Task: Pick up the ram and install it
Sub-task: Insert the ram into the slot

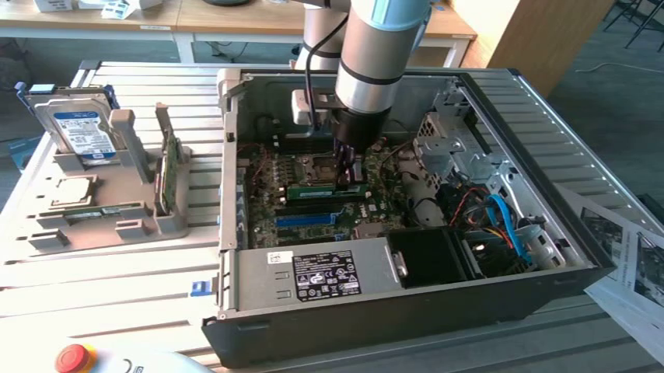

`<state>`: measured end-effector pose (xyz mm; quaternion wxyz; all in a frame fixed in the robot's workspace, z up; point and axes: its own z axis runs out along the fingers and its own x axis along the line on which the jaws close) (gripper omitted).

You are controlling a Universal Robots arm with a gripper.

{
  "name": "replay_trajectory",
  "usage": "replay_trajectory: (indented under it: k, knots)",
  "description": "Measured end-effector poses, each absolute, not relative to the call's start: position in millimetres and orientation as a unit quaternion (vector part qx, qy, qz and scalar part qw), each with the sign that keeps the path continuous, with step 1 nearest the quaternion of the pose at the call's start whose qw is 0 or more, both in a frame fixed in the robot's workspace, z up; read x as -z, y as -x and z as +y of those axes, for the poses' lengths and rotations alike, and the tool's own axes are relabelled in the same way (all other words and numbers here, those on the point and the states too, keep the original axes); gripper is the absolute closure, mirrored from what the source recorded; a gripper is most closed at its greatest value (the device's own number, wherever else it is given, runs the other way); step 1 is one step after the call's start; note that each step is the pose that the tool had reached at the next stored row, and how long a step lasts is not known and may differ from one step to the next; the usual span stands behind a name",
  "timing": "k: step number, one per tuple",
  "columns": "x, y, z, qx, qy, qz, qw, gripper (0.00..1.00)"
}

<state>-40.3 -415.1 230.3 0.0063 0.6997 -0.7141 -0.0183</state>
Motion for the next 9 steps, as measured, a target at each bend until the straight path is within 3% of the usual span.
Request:
replay_trajectory:
  k: [9]
  knots:
    - [-230.4,39.7,-415.1,0.018,-0.701,-0.713,0.006,0.88]
